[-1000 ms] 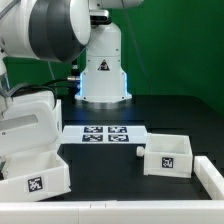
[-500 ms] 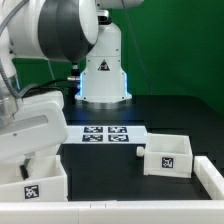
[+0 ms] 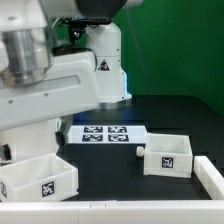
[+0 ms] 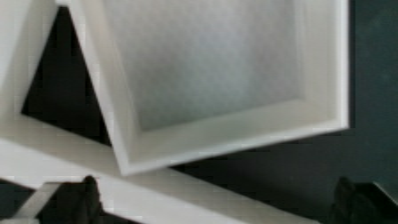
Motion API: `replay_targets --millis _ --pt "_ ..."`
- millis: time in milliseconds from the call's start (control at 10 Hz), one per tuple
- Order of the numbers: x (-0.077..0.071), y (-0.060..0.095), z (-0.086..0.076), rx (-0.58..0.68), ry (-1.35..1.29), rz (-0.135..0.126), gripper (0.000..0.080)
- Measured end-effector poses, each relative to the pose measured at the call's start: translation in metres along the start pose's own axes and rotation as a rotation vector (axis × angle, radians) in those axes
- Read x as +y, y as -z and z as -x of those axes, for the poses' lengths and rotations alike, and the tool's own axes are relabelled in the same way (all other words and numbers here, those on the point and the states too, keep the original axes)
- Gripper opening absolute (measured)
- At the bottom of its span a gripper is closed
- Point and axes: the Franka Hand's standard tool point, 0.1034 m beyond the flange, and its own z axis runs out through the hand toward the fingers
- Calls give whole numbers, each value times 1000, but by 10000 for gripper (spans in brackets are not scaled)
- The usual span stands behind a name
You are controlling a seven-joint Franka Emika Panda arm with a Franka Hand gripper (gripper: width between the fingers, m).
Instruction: Assemble drawer
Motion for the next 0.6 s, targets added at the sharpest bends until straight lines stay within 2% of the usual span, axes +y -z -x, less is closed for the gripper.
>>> replay_targets --millis 100,200,300,400,600 --pt "-14 7 -12 9 -22 1 649" --pt "-35 11 -25 35 9 14 649" --pt "-55 11 -28 38 24 9 649" --pt "-59 7 -28 49 -15 17 649" --pt "-58 6 -27 46 -9 16 649"
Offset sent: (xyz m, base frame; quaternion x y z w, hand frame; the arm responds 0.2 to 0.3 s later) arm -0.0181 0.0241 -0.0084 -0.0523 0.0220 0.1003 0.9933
